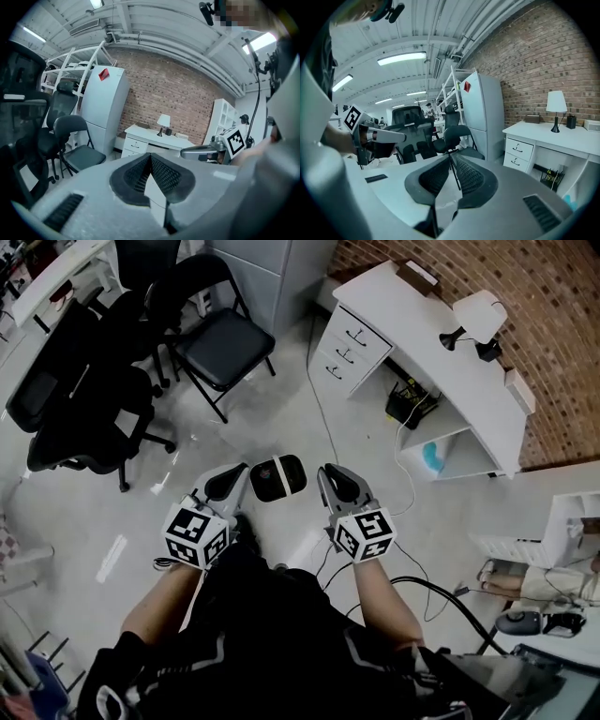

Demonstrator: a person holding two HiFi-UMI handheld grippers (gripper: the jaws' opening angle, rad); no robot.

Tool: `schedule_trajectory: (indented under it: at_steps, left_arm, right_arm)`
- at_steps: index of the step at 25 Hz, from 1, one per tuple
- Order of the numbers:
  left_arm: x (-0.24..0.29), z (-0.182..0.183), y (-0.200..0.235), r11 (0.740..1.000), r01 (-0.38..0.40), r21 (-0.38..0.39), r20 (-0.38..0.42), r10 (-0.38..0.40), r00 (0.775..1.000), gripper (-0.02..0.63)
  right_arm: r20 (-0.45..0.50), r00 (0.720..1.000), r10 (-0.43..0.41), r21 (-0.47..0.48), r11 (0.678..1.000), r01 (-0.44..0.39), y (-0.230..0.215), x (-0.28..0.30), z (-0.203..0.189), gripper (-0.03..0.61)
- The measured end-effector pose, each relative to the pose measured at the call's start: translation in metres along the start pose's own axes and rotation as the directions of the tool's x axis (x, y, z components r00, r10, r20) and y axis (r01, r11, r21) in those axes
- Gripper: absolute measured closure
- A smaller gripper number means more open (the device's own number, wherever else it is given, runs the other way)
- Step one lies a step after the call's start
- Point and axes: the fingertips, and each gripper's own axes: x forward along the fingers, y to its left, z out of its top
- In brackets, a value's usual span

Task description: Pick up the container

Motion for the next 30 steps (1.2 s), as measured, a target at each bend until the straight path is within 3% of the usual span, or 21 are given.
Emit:
schedule_trajectory:
  at_steps: [8,15,19,30]
  left_arm:
    - [0.043,-0.043,0.036,1.000,0.019,-0.022,-0.114,-0.022,0.993,0.605]
    - [0.083,-0.088,0.033,0.998,0.037,-0.050,-0.168,-0.045,0.985,0.604]
    - [0.109,-0.121,0.045,0.992,-0.078,-0.094,-0.210,0.057,0.976,0.604]
    - [0.144,-0.243,0.082,0.956,-0.235,-0.178,-0.333,0.166,0.928,0.604]
  right_arm:
    - [-0.097,0.995,-0.012,0.016,1.000,0.014,-0.025,0.049,-0.041,0.567]
    - [-0.172,0.983,0.064,0.033,0.998,-0.059,-0.052,0.084,-0.097,0.566]
    - [-0.253,0.958,0.138,0.088,0.989,-0.120,-0.062,0.105,-0.144,0.489]
    - [-0.439,0.880,0.181,0.127,0.982,-0.138,-0.075,0.158,-0.263,0.460]
